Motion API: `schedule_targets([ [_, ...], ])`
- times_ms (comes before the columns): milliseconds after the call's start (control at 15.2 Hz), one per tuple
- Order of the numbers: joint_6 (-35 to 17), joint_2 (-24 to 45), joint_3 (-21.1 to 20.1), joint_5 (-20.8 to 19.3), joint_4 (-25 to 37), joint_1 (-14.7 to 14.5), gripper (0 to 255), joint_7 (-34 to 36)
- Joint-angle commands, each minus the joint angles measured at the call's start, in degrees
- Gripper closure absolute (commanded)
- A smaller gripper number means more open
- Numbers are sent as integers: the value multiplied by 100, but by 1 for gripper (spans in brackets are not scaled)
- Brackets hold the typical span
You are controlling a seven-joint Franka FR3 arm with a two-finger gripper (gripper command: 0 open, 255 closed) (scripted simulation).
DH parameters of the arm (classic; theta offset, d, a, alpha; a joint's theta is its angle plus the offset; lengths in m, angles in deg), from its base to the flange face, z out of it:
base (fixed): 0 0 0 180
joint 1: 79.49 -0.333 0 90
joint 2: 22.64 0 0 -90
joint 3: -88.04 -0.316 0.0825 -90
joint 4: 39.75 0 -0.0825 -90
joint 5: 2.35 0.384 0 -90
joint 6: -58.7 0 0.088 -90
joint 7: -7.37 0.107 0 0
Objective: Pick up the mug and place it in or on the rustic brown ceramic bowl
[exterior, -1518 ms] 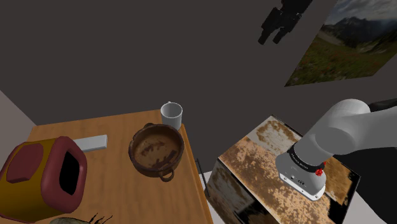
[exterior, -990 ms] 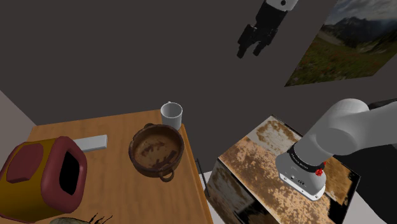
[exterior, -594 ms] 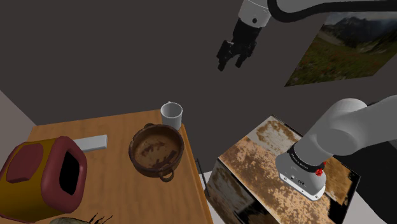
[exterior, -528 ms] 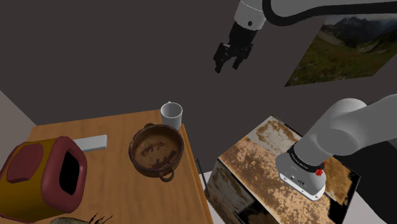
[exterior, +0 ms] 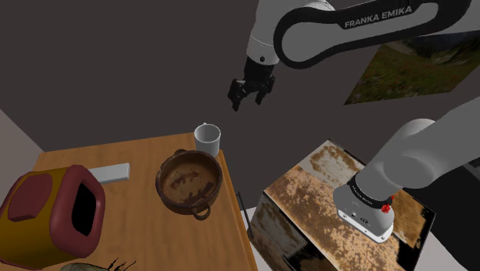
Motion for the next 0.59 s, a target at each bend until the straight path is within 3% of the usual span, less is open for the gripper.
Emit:
schedule_targets([
  [0, -215, 468, -195, -140, 205, 14, 0, 251],
  [528, -834, 2062, -667, -976, 899, -112, 0, 1296],
])
